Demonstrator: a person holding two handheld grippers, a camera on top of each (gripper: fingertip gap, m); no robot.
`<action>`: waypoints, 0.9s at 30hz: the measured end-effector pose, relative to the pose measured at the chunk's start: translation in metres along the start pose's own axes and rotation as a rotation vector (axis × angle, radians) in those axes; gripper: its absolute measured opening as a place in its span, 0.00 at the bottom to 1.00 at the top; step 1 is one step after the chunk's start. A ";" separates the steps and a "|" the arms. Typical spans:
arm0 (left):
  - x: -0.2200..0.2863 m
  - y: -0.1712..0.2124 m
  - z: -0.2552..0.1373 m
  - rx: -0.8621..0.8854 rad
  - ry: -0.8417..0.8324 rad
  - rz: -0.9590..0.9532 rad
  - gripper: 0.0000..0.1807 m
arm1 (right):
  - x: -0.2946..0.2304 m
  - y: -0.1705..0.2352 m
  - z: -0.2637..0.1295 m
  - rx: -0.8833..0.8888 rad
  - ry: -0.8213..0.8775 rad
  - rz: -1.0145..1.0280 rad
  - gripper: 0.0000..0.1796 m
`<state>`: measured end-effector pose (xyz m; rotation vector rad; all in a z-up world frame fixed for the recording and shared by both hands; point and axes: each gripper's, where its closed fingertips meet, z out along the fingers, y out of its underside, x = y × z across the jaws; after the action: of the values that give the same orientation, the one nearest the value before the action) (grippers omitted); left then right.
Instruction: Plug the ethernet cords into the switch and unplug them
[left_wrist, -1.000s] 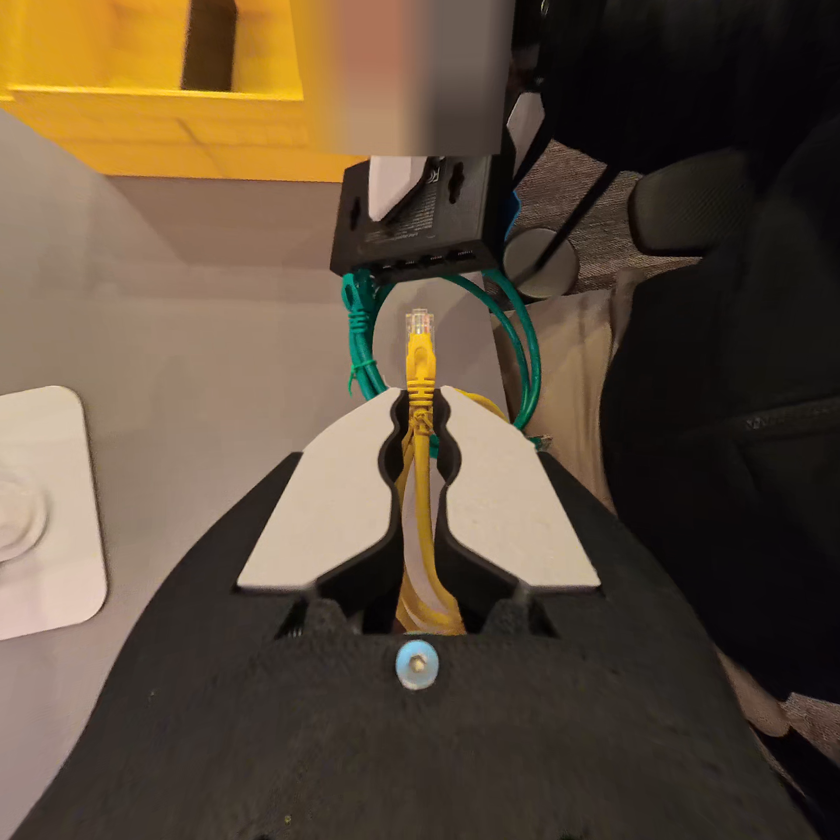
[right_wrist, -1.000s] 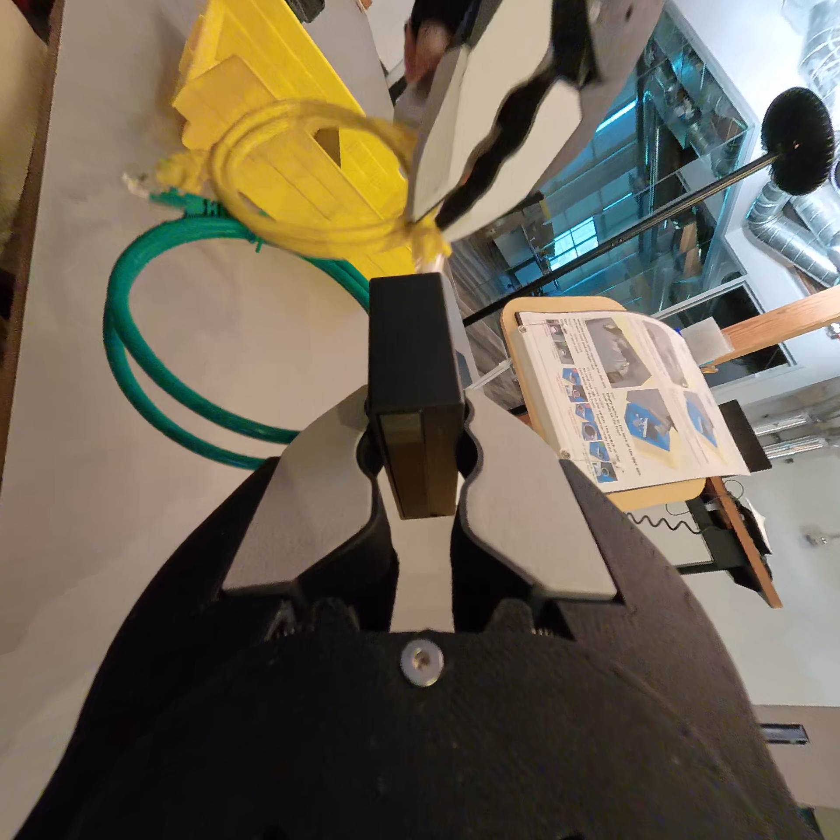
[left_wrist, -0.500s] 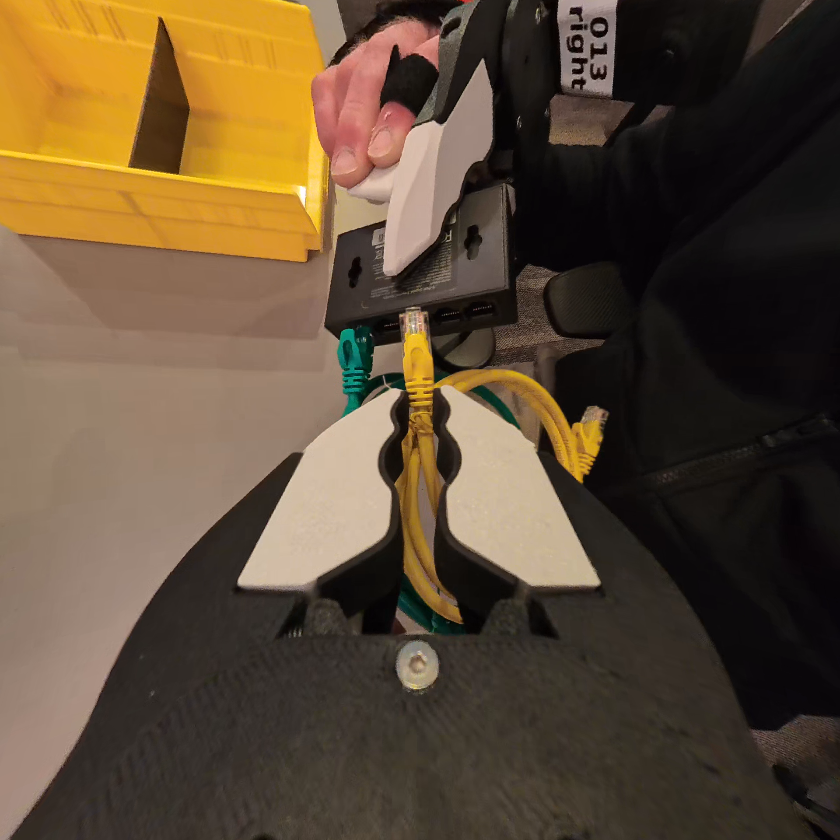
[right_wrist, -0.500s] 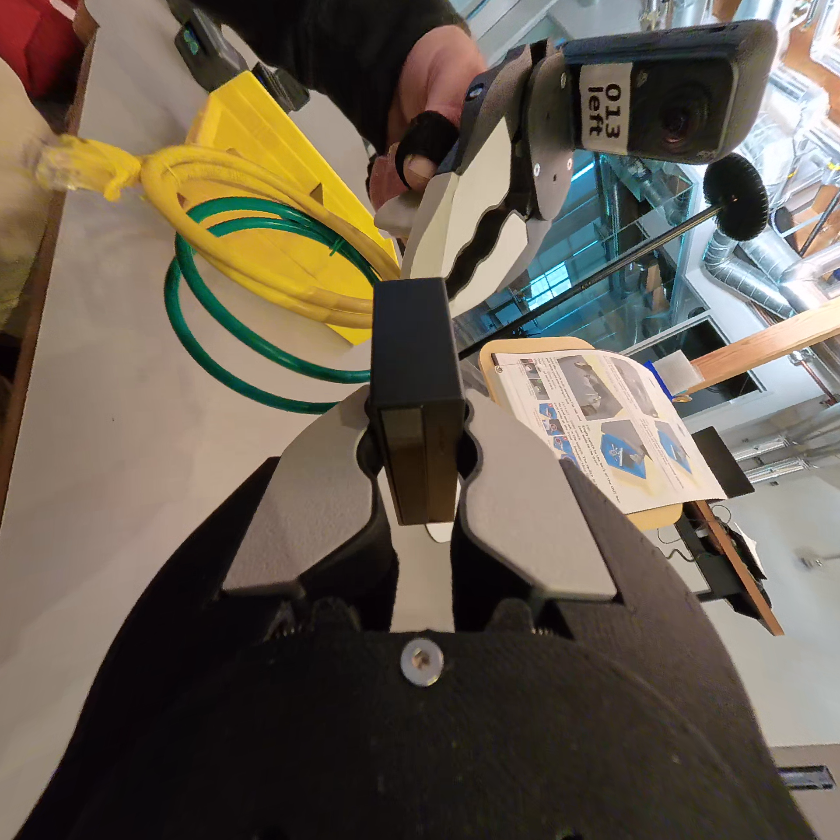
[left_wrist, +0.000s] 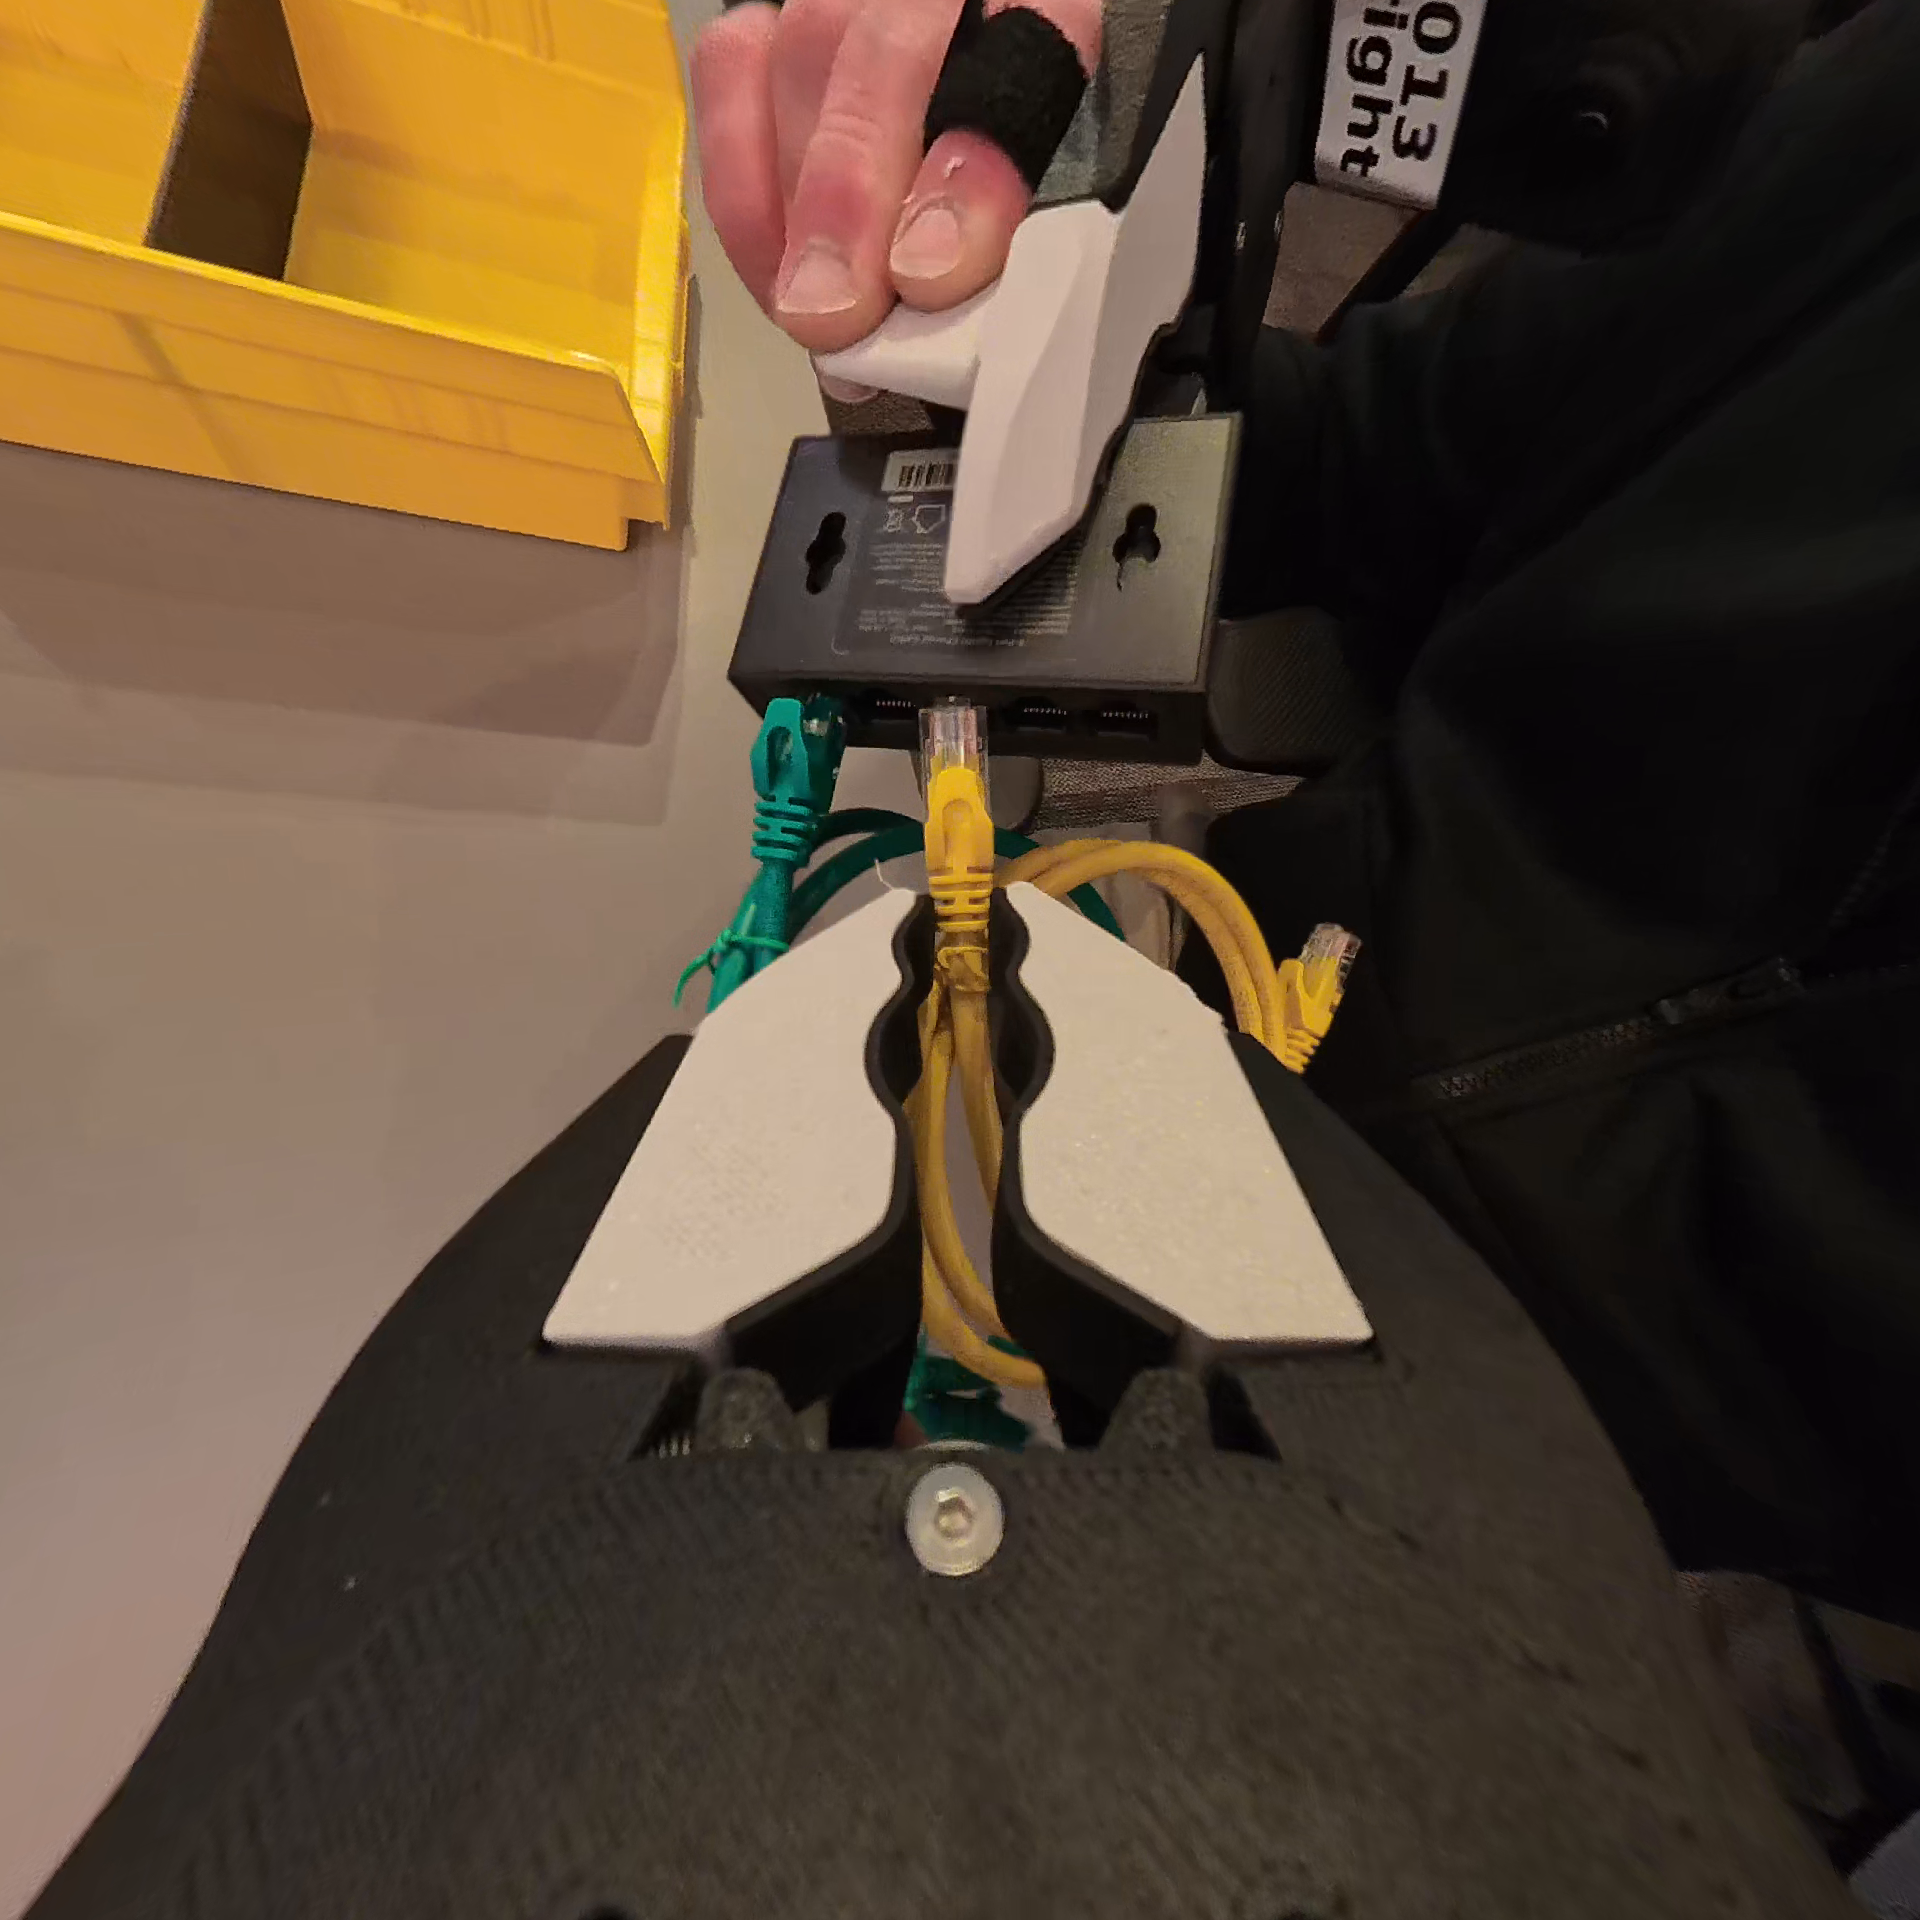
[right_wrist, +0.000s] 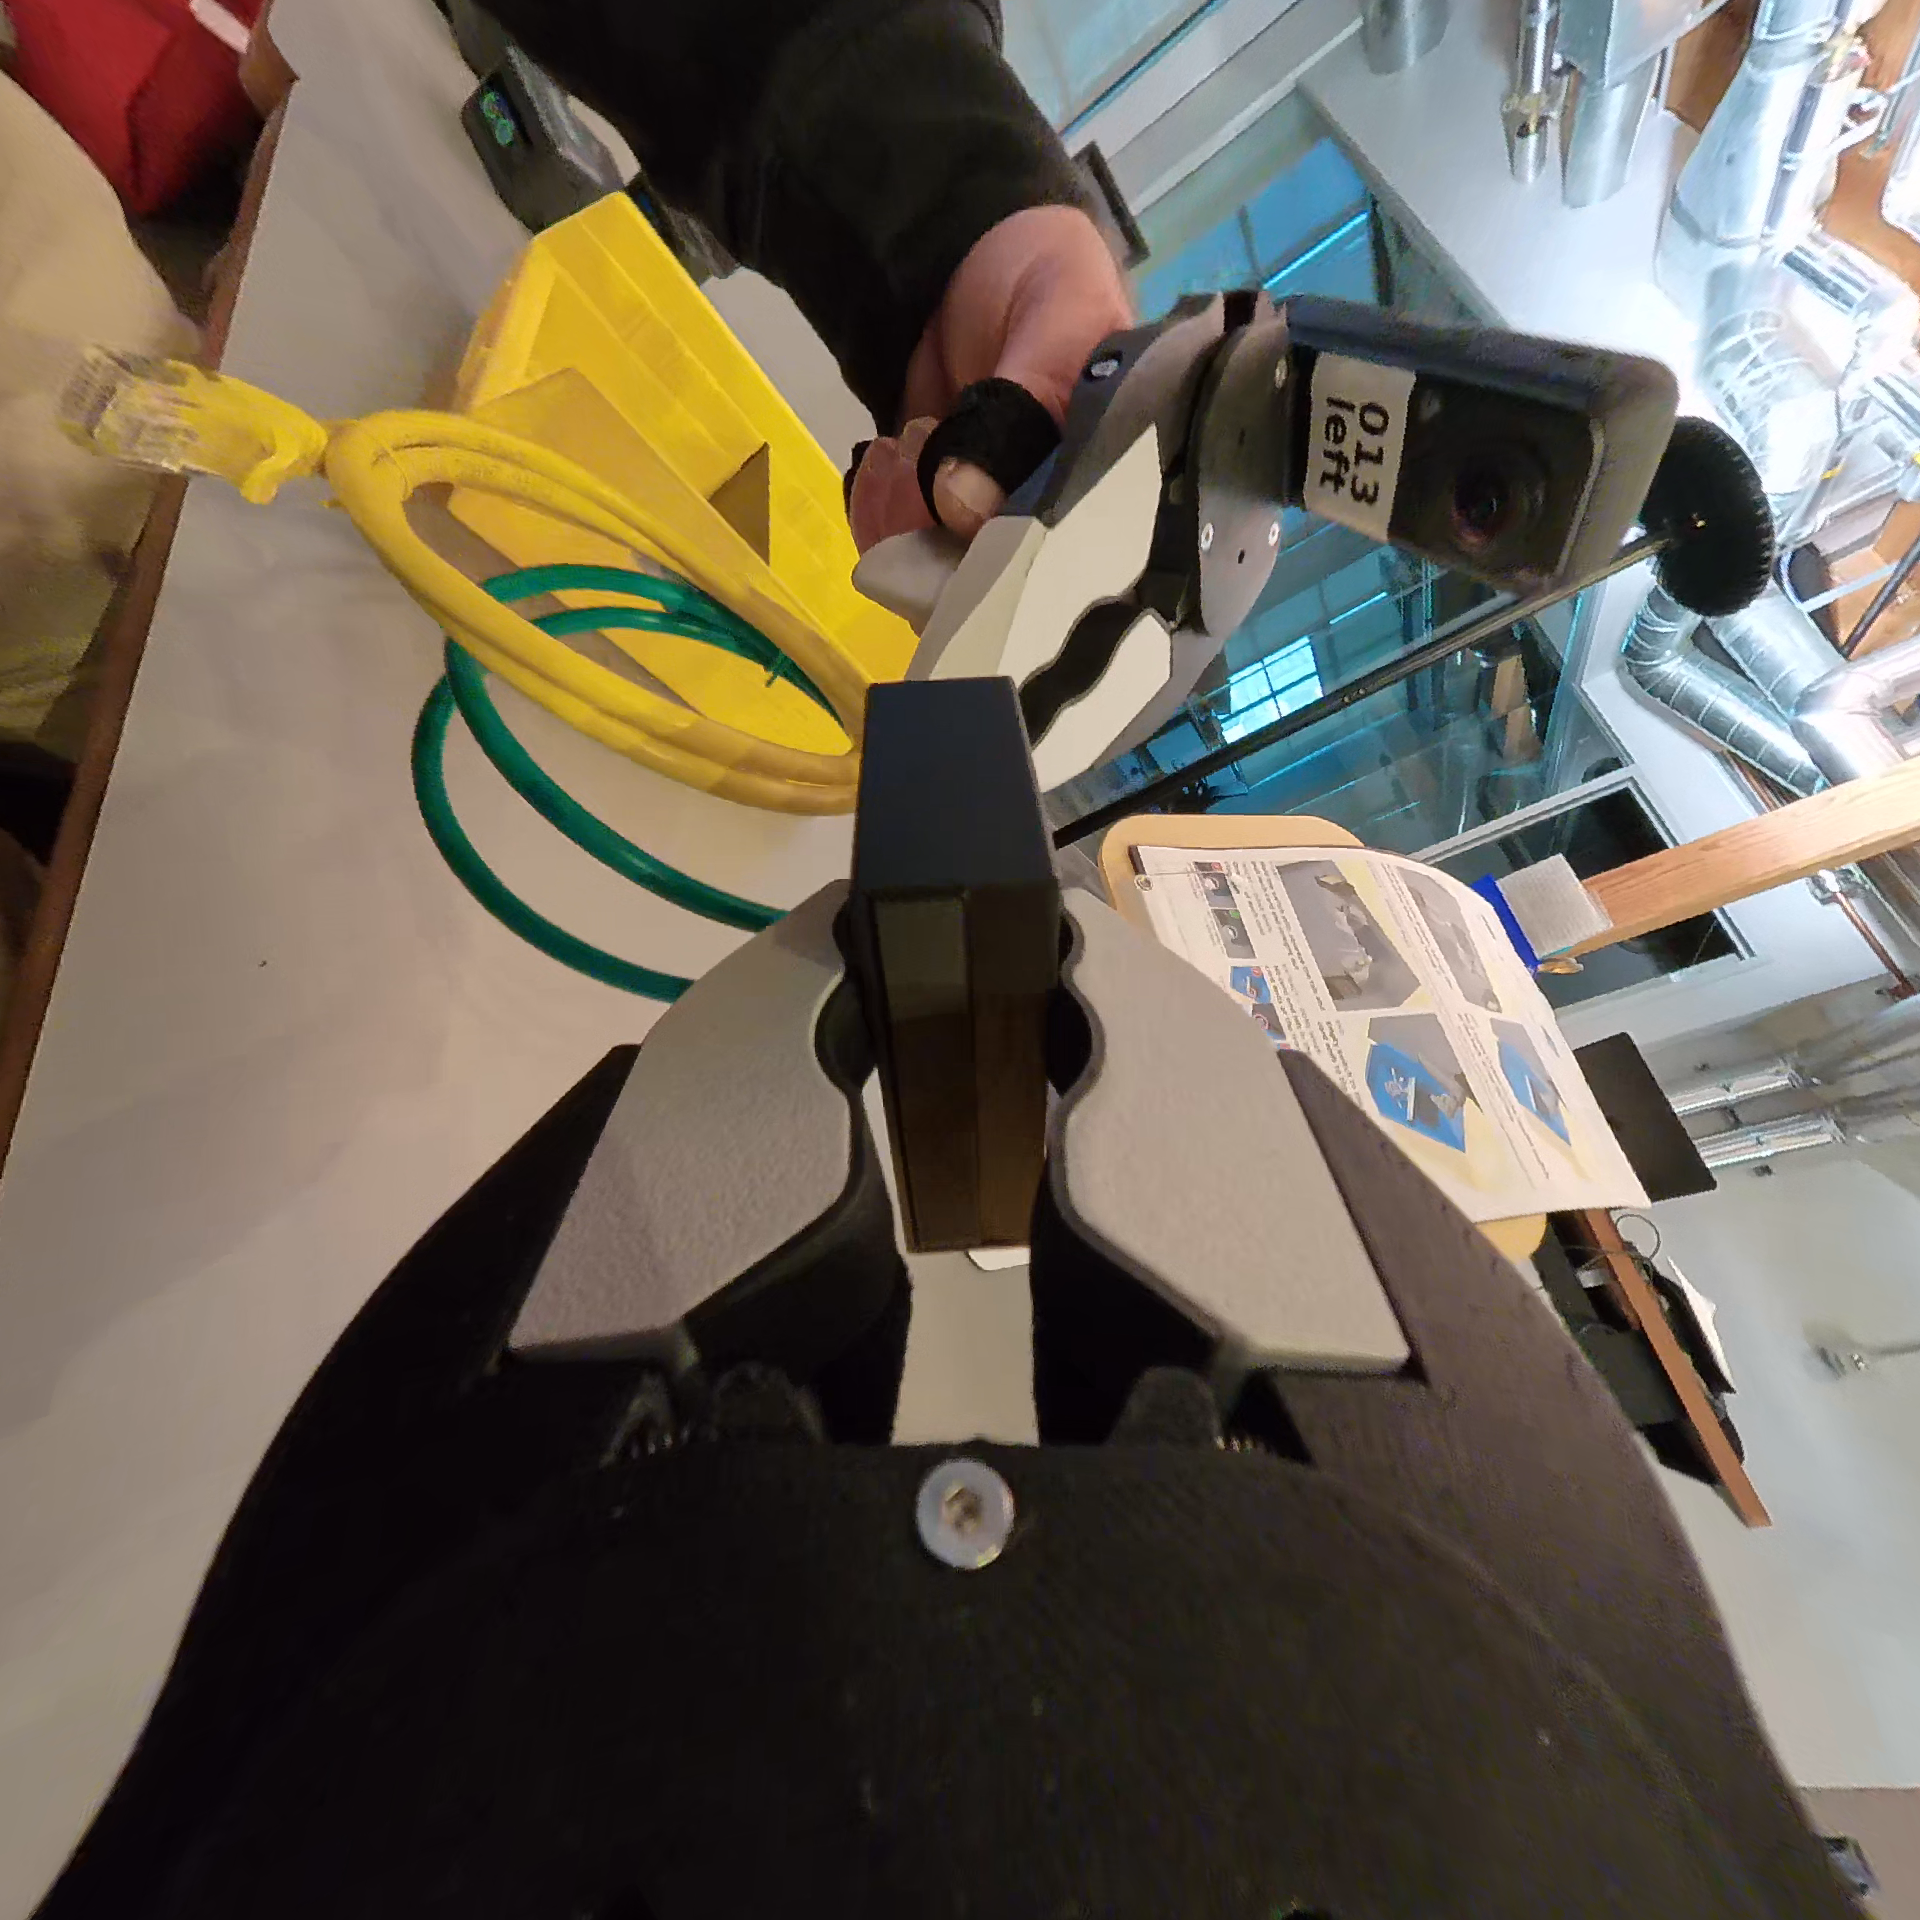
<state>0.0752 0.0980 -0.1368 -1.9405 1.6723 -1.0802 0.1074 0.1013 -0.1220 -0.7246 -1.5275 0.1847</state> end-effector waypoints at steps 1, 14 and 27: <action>0.000 0.001 0.001 -0.004 0.007 -0.001 0.05 | -0.001 0.000 0.001 -0.007 -0.008 -0.015 0.16; 0.007 0.020 0.002 -0.043 0.162 0.003 0.05 | -0.015 -0.009 0.009 0.066 -0.133 -0.014 0.16; 0.004 0.018 0.002 -0.034 0.204 0.005 0.05 | -0.018 -0.020 0.015 0.116 -0.217 -0.029 0.16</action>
<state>0.0645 0.0896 -0.1492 -1.9002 1.8097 -1.2930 0.0857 0.0804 -0.1282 -0.6044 -1.7168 0.3367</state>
